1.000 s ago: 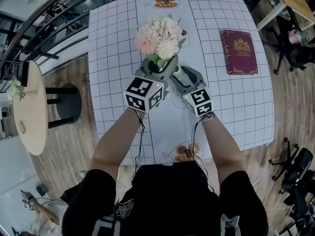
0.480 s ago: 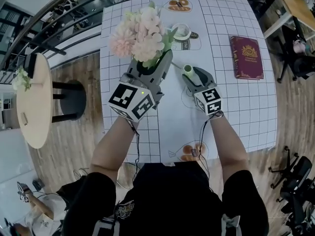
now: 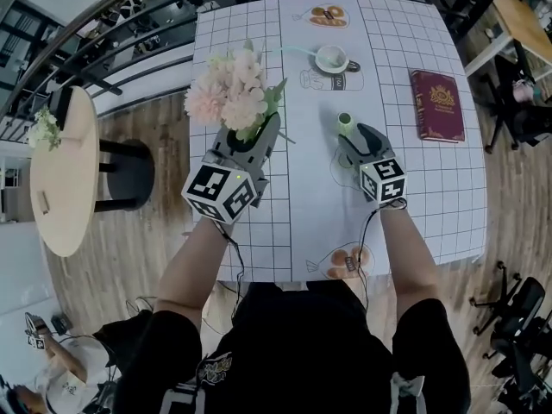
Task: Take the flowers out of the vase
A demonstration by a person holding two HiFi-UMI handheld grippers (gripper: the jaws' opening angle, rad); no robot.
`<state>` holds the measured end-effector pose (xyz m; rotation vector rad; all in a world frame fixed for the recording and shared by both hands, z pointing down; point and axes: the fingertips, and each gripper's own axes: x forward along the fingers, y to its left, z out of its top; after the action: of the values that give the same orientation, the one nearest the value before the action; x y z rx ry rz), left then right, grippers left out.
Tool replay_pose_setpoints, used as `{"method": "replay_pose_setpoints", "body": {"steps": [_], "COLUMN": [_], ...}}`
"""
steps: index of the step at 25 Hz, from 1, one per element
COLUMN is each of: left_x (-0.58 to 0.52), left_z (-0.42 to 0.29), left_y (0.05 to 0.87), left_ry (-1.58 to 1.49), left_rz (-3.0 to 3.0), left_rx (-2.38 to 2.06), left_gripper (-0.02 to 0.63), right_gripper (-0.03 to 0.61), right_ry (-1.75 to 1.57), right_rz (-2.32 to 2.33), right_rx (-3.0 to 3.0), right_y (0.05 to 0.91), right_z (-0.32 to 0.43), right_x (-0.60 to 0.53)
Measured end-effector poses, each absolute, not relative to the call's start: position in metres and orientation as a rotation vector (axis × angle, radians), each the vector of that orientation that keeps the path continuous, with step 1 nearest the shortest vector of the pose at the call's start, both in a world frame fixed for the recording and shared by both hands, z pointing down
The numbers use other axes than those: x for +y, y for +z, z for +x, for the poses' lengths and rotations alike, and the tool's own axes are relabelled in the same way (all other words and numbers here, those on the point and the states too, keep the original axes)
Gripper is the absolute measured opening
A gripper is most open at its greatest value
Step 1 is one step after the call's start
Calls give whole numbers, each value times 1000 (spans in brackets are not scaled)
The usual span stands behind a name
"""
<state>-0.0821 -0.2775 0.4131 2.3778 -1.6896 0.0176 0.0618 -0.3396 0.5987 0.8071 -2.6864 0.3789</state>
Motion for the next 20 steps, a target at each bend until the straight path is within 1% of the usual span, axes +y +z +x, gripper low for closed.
{"method": "replay_pose_setpoints", "body": {"steps": [5, 6, 7, 9, 14, 20], "left_x": [-244, -235, -226, -208, -157, -97], "left_z": [-95, -97, -100, -104, -113, -128], "left_y": [432, 434, 436, 438, 440, 438], "left_ry": [65, 69, 73, 79, 107, 129], "left_rz": [2385, 2386, 2389, 2399, 2438, 2479], "left_rx": [-1626, -1608, -1589, -1550, -1463, -1373], "left_gripper": [98, 98, 98, 98, 98, 98], "right_gripper": [225, 155, 50, 29, 28, 27], "right_ry": [523, 567, 603, 642, 715, 683], "right_rz": [968, 999, 1033, 1093, 1208, 1315], "right_rx": [-2688, -2691, -2695, -2693, -2711, -2751], "right_y": [575, 569, 561, 546, 506, 459], "right_z": [82, 85, 88, 91, 87, 65], "right_x": [-311, -302, -293, -272, -214, -141]}}
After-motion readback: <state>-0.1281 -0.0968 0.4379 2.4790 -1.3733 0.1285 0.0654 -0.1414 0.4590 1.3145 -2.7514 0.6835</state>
